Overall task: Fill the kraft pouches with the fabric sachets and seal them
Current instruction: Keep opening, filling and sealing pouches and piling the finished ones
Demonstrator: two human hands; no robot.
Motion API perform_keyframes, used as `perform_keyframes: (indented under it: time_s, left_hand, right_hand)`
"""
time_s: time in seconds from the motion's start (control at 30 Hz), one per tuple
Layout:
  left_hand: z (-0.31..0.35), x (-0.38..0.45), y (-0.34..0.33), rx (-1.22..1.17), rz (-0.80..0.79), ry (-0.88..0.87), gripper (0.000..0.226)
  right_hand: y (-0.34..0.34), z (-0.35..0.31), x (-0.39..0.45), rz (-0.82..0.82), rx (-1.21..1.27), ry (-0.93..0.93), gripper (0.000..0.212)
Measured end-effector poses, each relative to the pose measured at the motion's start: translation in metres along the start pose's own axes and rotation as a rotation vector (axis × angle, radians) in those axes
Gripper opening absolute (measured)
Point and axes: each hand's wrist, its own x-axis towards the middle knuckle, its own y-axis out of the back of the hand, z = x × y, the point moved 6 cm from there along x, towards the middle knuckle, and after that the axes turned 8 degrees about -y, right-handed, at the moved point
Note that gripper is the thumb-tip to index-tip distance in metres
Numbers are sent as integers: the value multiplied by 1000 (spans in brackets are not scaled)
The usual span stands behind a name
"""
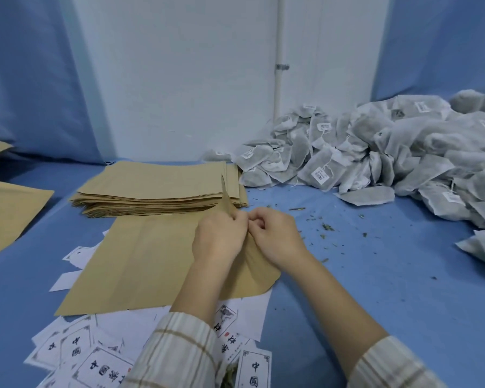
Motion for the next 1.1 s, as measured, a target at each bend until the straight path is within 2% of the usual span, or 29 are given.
perform_keyframes:
  time_s: [0.07,0.17,0.27,0.37,0.5,0.67,0.77,0.83,0.9,1.0,1.1]
  left_hand:
    - [8,3,-6,-64,-82,-85,34]
    - [15,-2,-15,-283,-104,-163,37]
    - [8,-7,-29,-581,-102,-70,35]
    - [1,-11,-41,-777,-152,19,35]
    - [-6,-13,-48,-892,-181,58,33]
    - [-8,-14,-51,-907,-171,28,35]
    - [-7,-13,-42,-831,-134,-5,33]
    - [-2,-9,-34,-632,-115,-63,31]
    - [4,-8,-31,-365,-135,-109,35]
    - [4,-10,-35,-14,-154,-62,45]
    - [-1,-8,-38,3,-184,-5,55]
  right_hand:
    - [3,0,3,13,-81,40,15]
    - [11,14,7,46,14,-68,17]
    - [10,34,4,26,213,-259,11]
    - [5,46,1,11,306,-375,10]
    - [2,50,-2,50,290,-471,10]
    - [-1,52,-5,56,355,-559,17]
    - [-1,45,-4,11,284,-429,15]
    - [-4,38,-6,-90,350,-317,20]
    - [-6,33,-7,-134,272,-215,22]
    - [-11,26,-7,-64,-54,-61,32]
    - [-14,23,-8,-33,-121,-21,36]
